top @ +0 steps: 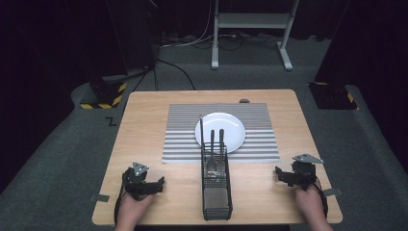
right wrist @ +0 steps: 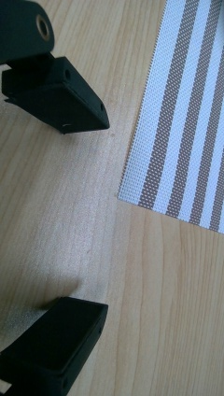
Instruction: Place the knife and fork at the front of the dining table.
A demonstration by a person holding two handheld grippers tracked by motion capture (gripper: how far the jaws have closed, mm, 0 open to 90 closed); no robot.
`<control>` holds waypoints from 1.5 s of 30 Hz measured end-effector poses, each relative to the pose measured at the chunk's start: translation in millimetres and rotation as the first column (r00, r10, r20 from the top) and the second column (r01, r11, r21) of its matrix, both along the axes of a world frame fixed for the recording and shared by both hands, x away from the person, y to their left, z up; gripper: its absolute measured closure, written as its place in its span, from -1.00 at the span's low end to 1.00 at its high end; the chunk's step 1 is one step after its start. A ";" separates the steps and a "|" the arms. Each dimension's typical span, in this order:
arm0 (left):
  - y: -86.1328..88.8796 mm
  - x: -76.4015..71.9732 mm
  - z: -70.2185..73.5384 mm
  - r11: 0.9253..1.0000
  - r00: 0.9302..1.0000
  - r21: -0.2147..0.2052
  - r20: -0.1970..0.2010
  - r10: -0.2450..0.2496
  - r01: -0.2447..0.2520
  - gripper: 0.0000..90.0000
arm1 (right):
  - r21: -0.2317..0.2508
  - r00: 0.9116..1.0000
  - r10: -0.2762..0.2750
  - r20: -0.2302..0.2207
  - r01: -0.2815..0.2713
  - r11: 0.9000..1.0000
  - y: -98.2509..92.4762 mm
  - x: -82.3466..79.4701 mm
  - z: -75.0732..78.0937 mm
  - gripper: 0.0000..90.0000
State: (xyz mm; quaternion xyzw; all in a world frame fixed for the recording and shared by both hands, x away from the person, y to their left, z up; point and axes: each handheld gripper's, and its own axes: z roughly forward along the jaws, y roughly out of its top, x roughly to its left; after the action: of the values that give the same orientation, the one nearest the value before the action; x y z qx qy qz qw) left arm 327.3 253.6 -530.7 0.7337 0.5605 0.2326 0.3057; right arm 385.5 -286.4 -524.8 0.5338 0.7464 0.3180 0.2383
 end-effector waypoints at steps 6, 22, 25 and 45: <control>0.1 0.4 0.1 1.000 1.000 0.000 -0.001 -0.003 0.003 -1.00 | 0.002 1.000 0.004 -0.001 -0.004 1.000 -0.1 0.6 0.0 -0.78; 0.1 0.4 0.1 1.000 1.000 0.000 -0.001 -0.002 0.002 -1.00 | 0.004 1.000 0.005 0.001 -0.005 1.000 -0.1 0.4 0.1 -0.76; -0.2 0.2 0.0 1.000 1.000 0.000 0.000 -0.001 0.001 -0.99 | 0.009 1.000 -0.017 0.005 0.017 1.000 -0.6 -0.7 0.7 -0.68; -0.5 -4.4 5.3 0.998 0.997 -0.021 0.057 -0.051 0.052 -1.00 | 0.002 1.000 0.006 0.001 -0.006 1.000 0.7 -8.4 0.1 -0.76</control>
State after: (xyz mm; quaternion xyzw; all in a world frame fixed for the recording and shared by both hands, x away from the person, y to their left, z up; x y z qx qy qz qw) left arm 322.8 253.1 -525.4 0.7377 0.5350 0.2390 0.3354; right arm 377.0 -285.7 -524.8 0.5317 0.7475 0.3198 0.2373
